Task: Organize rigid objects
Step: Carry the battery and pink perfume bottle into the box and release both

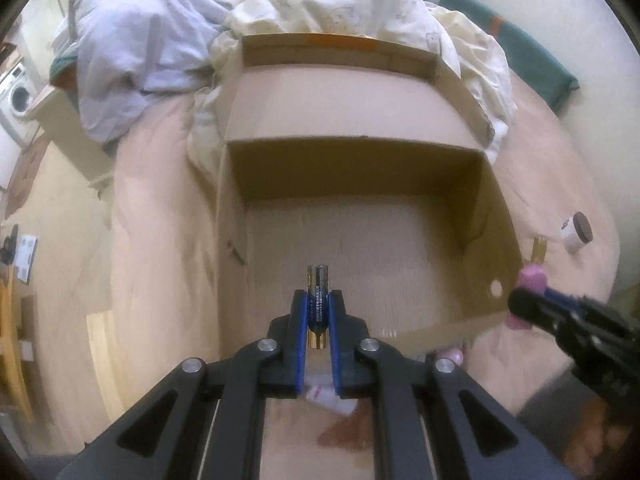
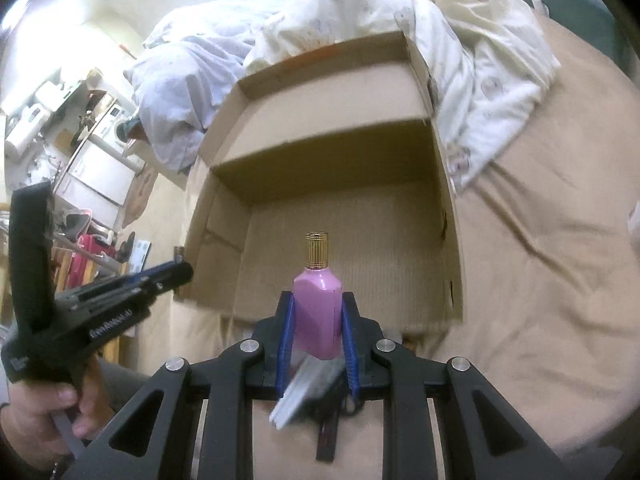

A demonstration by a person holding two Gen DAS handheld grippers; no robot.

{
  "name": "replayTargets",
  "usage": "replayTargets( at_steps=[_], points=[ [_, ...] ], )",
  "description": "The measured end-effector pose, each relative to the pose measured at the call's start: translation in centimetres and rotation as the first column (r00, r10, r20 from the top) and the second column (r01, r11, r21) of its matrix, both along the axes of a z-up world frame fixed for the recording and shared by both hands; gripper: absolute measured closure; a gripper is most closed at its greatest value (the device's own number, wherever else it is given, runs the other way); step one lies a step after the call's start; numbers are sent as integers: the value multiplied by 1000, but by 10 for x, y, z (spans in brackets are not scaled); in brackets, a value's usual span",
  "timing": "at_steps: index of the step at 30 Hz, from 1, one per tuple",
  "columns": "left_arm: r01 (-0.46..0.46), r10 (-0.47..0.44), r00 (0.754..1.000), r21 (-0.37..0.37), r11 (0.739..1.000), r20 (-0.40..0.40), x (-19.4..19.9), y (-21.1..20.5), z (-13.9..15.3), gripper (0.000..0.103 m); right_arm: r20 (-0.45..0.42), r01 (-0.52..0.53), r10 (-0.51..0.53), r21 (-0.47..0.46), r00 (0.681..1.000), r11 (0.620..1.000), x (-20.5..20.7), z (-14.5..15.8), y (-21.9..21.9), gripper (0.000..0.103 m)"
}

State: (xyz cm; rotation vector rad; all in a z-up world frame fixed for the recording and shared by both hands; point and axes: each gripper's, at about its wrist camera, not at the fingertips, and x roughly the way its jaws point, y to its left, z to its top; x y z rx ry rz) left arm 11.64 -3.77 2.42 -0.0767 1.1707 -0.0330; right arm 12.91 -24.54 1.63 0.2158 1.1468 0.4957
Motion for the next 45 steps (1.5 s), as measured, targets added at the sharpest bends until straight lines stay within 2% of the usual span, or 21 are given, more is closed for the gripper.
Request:
replayTargets(
  at_steps=[5, 8, 12, 15, 19, 23, 27, 37, 41, 42, 45],
  points=[
    [-11, 10, 999, -20, 1000, -35, 25, 0, -18, 94, 20, 12, -11, -15, 1000, 1000, 26, -5, 5, 79],
    [-2, -1, 997, -49, 999, -74, 33, 0, -35, 94, 0, 23, -23, -19, 1000, 1000, 42, -21, 9, 79],
    [12, -16, 994, -43, 999, -110, 39, -4, -54, 94, -21, 32, -33, -27, 999, 999, 54, -48, 14, 79],
    [-14, 14, 996, 0, 1000, -89, 40, -1, -58, 94, -19, 19, -21, -90, 1000, 996, 53, -63, 22, 79],
    [-3, 3, 996, 0, 1000, -94, 40, -3, -60, 94, -27, -4, 1, -84, 1000, 996, 52, -65, 27, 79],
    [25, -21, 997, 50, 998, -76, 39, -10, -61, 94, -31, -21, 18, -109, 999, 994, 53, -65, 32, 79],
    [38, -29, 996, 99, 994, -83, 40, -13, -71, 94, -73, -22, 13, -125, 997, 992, 54, -77, 33, 79],
    [47, -35, 994, 113, 992, -102, 41, -12, -82, 94, -105, -44, 26, -166, 994, 985, 56, -88, 39, 79],
    [64, -47, 993, 155, 986, -109, 38, -19, -81, 93, -108, -40, 24, -149, 994, 988, 58, -88, 40, 79],
    [66, -50, 993, 161, 985, -107, 37, -21, -80, 88, -100, -34, 20, -137, 995, 990, 59, -85, 39, 79],
    [61, -45, 994, 155, 986, -104, 36, -20, -78, 63, -66, -7, 0, -111, 998, 994, 62, -76, 33, 76]
  ],
)
